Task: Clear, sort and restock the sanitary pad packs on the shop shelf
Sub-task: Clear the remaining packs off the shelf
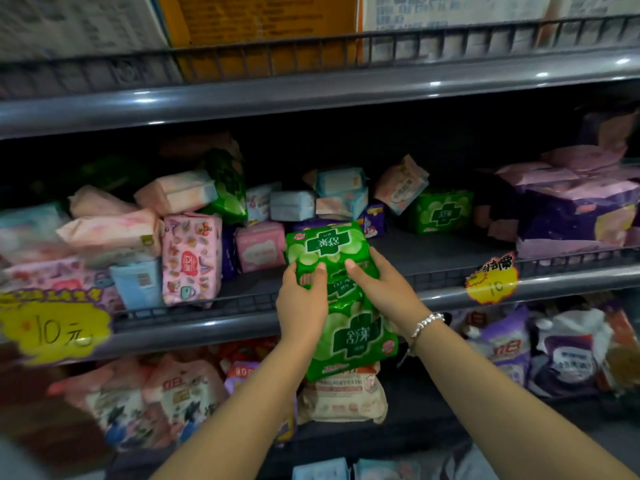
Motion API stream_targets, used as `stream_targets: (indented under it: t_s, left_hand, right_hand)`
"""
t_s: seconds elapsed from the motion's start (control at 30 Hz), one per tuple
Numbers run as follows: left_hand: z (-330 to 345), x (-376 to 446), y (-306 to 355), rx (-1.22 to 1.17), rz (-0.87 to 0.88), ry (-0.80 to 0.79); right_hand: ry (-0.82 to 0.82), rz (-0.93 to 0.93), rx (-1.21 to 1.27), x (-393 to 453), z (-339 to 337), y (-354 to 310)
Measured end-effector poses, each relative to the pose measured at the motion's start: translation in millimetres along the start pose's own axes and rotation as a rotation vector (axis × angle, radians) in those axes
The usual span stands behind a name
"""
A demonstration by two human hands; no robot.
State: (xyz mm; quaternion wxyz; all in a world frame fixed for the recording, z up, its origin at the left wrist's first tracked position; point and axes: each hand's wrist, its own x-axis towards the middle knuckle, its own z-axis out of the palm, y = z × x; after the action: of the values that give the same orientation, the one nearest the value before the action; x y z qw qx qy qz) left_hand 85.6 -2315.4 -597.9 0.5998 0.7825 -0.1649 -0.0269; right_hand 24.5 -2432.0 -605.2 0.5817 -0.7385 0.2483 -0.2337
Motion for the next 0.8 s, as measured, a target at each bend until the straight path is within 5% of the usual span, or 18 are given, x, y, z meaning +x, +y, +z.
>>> stream_targets:
  t_s: [0.47, 0.8]
  left_hand:
    - [23, 42, -48, -0.303, -0.383, 0.103]
    - [7, 21, -1, -0.641, -0.489, 0.021]
  right_hand:
    - [0.036, 0.045, 0.119, -3, 6, 9]
    - [-0.273, 0.031, 0.212, -7, -21, 18]
